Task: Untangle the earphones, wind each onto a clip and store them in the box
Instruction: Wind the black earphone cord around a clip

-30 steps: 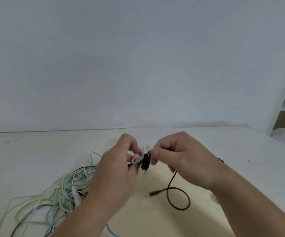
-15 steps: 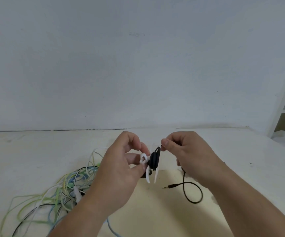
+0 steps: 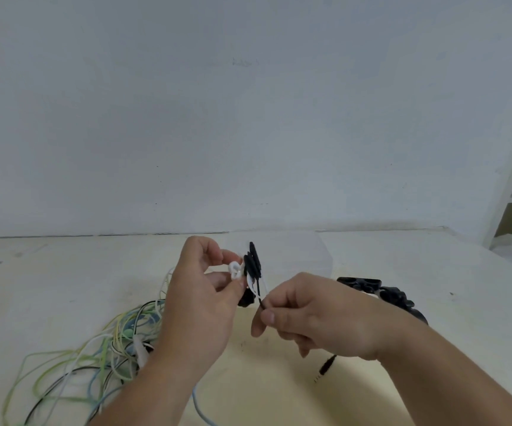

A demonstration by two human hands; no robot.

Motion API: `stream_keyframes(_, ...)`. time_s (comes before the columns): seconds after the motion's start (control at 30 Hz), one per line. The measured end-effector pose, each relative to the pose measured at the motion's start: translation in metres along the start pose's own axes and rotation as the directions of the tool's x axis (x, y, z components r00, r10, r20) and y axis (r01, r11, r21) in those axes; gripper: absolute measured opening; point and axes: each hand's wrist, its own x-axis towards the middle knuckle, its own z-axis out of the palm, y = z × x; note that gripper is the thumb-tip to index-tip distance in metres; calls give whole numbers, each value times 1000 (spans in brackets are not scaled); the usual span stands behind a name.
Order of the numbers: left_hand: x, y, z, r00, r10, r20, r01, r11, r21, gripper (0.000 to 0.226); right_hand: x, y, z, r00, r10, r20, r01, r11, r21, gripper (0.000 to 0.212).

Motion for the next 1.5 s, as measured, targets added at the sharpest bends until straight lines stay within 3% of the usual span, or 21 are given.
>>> stream_keyframes(0.13,-1,-2,1,998,62,-24,-56,979,195,47,-2,-6,0,999,-38,-25,36,995,-88,23)
stream_keyframes(0.23,-3,-1,1,986,166,19,-161,910,381,39,-3,-10,0,983,-125,-131,106,984,-142,25)
stream_keyframes(0.37,-6,-4,2,975,193,113,-223,864,451,32,-8,-15,-5,932,-181,-315,158,983,-97,34)
stream_keyframes(0.47,-6,-4,2,974,179,140,-223,873,434,33,-11,-15,-10,899,-167,-406,175,984,-17,37)
stream_keyframes(0.57,-5,-2,1,978,173,118,-207,878,431,31,-12,-15,-11,909,-176,-377,201,979,26,34)
stream_keyframes(0.7,-5,-2,1,968,165,188,-235,859,454,32,-11,-18,-7,909,-216,-355,216,975,-40,33)
stream_keyframes(0.87,-10,6,1,942,156,297,-265,890,371,34,-8,-8,-15,813,-107,-572,96,994,-49,37)
stream_keyframes(0.97,-11,11,1,950,87,300,-154,966,206,41,-1,2,-19,763,-32,-646,33,999,-11,35)
stream_keyframes(1.07,-9,13,1,950,32,310,-37,999,12,44,3,10,-18,803,37,-595,-20,999,35,34)
stream_keyframes(1.2,-4,9,1,987,3,160,20,989,-145,37,9,15,-8,931,74,-358,-100,994,-54,35)
stream_keyframes(1.33,0,1,-1,1000,-13,9,14,997,-78,37,10,13,0,992,27,-126,-29,999,-14,31)
stream_keyframes(1.5,-2,-2,0,1000,-11,9,11,998,59,39,4,4,0,999,-11,-32,11,1000,5,29)
